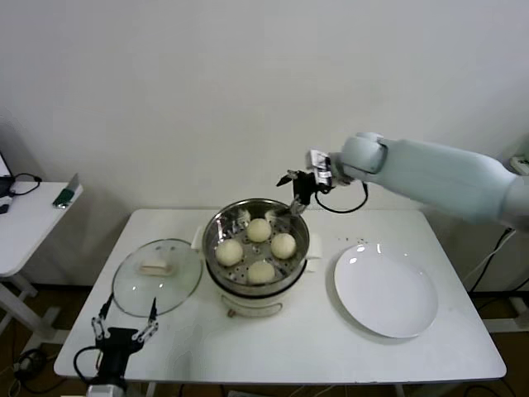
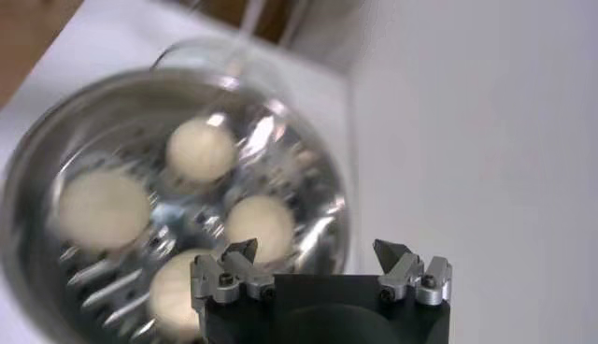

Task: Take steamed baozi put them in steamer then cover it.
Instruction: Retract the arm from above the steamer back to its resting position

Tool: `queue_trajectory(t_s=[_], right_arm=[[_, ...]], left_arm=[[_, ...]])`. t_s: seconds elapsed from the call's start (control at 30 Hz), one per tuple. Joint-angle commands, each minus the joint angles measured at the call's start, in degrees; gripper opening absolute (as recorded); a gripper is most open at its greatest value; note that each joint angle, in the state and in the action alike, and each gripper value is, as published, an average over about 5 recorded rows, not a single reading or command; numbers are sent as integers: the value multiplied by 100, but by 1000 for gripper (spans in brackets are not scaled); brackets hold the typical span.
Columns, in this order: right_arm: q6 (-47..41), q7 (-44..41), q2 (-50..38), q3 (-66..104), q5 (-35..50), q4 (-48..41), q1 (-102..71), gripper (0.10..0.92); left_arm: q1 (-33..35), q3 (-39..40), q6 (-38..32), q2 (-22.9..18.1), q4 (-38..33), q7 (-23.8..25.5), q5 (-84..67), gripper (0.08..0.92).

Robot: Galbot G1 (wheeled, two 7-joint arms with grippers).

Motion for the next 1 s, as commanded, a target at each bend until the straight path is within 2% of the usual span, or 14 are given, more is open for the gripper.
queue_trajectory(t_s=[0.03,0.23,0.4,0.6,0.8,1.0], right_arm=[[930,1839,-1720,3706,173,770,-3114,823],[1174,2116,-1847,6200,-9,1192,-5457,823],[1273,2311,-1518,8078,-146,1496,-7221,823],[1218,2320,-962,9825,-497,1974,-9093,823],[863,2473,-294,11002,-946,2300,-10229,823],[575,2736,272,11601,-1269,2454,-10814,823]], left_arm=[[-368,-8,86,-83,-83,149,895,823],[-510,64,286,-117,-243,103,1804,823],[-626,24,440,-63,-262,15,2842,823],[-718,55,977,88,-106,72,5099,823],[-950,325,1482,247,343,288,7250,823],[-1621,654,1538,373,1408,177,8170,823]])
